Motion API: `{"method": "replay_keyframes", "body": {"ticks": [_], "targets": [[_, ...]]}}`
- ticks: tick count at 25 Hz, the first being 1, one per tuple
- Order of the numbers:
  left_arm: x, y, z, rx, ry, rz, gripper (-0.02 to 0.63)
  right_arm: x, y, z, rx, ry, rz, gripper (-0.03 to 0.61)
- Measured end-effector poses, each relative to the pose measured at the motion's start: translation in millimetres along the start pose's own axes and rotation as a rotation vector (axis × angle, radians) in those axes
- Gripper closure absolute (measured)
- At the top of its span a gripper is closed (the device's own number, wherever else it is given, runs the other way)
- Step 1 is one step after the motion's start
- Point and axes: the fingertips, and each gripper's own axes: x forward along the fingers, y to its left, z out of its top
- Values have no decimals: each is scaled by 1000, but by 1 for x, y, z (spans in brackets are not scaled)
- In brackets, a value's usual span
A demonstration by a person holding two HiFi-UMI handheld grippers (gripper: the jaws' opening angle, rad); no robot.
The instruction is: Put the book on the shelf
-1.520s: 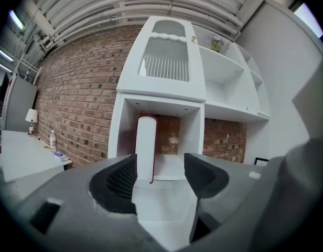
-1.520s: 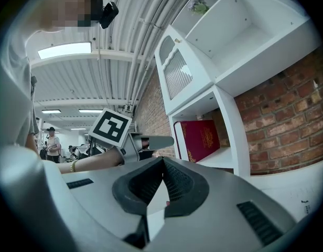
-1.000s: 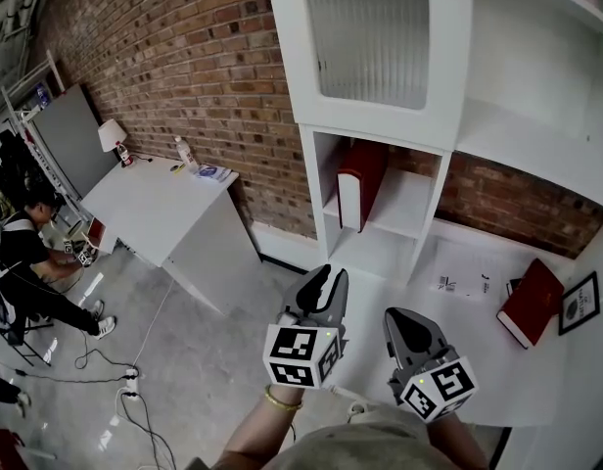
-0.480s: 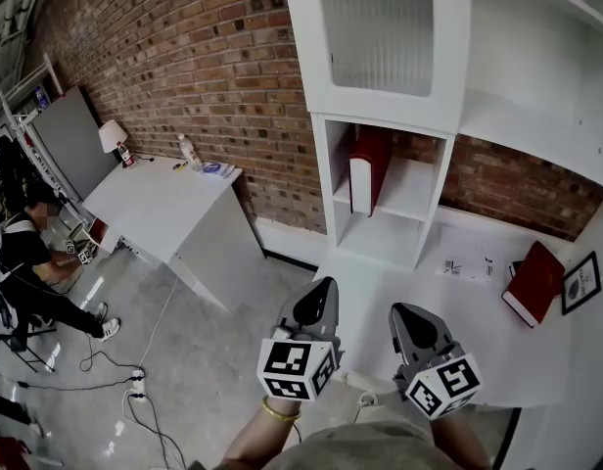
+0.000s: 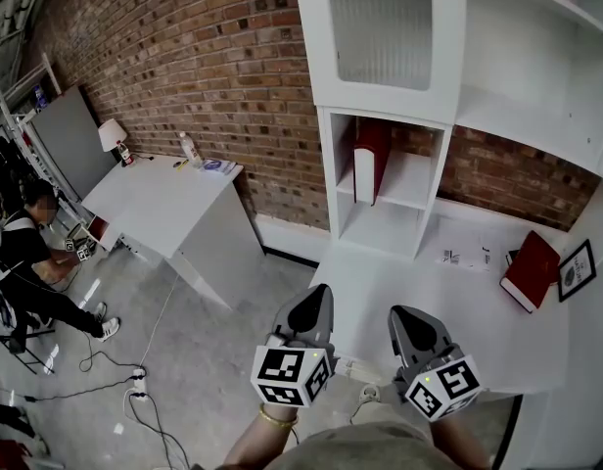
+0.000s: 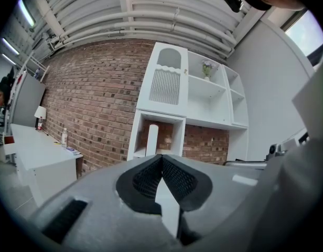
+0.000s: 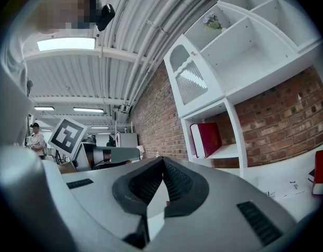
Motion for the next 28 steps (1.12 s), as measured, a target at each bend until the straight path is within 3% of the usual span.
{"method": "replay_keyframes", "body": {"ticks": [28], "targets": [[-82,-2,-27,-63,41,28,604,-51,67,-12,-25,37,22,572]]}}
